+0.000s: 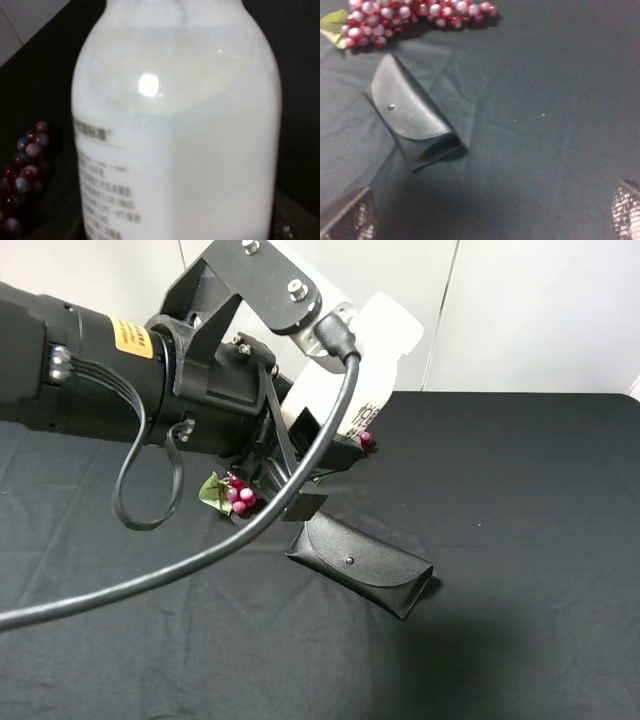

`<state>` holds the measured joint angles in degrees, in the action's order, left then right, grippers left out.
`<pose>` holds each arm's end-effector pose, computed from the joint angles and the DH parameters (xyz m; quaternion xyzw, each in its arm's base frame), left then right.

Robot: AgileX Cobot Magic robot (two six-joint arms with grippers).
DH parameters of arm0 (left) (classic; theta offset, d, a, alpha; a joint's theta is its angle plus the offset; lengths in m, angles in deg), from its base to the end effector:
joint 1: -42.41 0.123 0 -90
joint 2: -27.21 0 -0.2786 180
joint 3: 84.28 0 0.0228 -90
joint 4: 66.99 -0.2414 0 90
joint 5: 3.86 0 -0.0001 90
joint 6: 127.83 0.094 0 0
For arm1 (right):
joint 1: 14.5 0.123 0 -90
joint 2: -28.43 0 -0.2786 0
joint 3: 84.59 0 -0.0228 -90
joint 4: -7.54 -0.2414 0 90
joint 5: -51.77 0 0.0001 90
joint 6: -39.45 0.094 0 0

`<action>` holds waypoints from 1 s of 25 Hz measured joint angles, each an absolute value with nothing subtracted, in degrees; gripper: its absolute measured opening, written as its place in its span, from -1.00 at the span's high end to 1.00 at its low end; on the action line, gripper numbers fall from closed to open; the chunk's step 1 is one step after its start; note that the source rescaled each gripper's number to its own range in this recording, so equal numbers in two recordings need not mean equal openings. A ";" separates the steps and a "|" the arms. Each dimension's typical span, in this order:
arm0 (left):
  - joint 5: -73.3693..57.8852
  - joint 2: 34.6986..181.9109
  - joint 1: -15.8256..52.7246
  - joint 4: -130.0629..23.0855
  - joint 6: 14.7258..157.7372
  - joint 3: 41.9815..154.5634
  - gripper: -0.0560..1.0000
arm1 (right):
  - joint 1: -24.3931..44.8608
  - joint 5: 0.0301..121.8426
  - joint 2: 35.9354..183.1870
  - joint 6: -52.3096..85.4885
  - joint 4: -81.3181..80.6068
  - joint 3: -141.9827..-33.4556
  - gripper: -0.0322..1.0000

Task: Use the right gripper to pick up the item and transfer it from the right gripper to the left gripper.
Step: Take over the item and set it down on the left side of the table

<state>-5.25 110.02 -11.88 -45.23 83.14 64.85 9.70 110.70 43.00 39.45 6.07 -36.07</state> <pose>0.1630 -0.2283 0.2836 0.4458 0.7158 -0.2095 0.4950 0.0128 0.0080 0.2728 -0.1829 0.8553 0.1141 0.4712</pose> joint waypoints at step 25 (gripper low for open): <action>-9.40 110.03 -7.46 -45.23 82.71 69.49 0.84 | -9.73 110.55 36.12 39.45 6.11 -36.01 -1.00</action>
<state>-9.40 110.03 -7.46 -45.23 82.71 69.49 -9.73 110.55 36.12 39.45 6.11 -36.01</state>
